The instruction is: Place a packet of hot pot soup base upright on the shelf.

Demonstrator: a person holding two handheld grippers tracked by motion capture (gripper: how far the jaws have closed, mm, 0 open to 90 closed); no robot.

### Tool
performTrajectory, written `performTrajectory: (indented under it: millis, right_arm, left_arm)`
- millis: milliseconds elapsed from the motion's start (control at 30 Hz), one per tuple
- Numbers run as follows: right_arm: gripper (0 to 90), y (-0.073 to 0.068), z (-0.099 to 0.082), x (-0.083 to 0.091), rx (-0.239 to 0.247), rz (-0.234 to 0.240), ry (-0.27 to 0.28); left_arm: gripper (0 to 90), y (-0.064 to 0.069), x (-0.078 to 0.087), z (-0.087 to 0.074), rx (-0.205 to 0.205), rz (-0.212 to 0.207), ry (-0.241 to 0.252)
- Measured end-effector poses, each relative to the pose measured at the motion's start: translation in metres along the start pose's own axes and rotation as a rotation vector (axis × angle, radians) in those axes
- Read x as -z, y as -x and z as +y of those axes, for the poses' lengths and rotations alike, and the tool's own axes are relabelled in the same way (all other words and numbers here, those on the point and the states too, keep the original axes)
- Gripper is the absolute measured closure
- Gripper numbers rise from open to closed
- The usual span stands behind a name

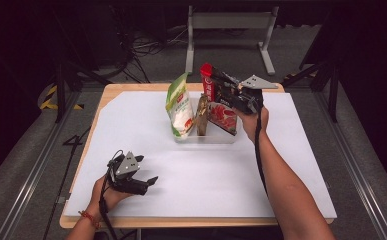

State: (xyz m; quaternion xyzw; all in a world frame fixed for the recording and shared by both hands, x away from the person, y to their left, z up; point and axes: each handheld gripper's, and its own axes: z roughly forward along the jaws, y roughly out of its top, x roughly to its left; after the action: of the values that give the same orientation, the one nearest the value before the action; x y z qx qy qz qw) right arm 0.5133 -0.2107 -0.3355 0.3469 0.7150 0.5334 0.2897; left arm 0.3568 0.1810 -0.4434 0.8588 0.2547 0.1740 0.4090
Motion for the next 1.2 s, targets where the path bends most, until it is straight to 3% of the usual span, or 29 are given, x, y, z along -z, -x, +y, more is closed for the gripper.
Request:
performTrajectory:
  millis: [100,267,533,1200]
  right_arm:
    - [76.2,-0.003,-0.009,-0.003,0.027,0.010,-0.007]
    - [73.9,-0.003,-0.022,0.001,0.001,0.020,0.003]
    - [72.0,-0.008,-0.027,0.012,0.046,0.029,-0.027]
    - [68.7,0.002,-0.035,0.030,0.040,-0.001,-0.086]
  left_arm:
    - [13.7,0.000,0.000,0.000,0.000,0.000,0.001]
    - [13.7,-0.001,0.001,0.000,0.003,0.000,0.002]
    - [13.6,0.000,0.000,0.002,-0.006,0.005,-0.001]
    - [13.6,0.001,0.000,0.002,-0.013,0.016,-0.012]
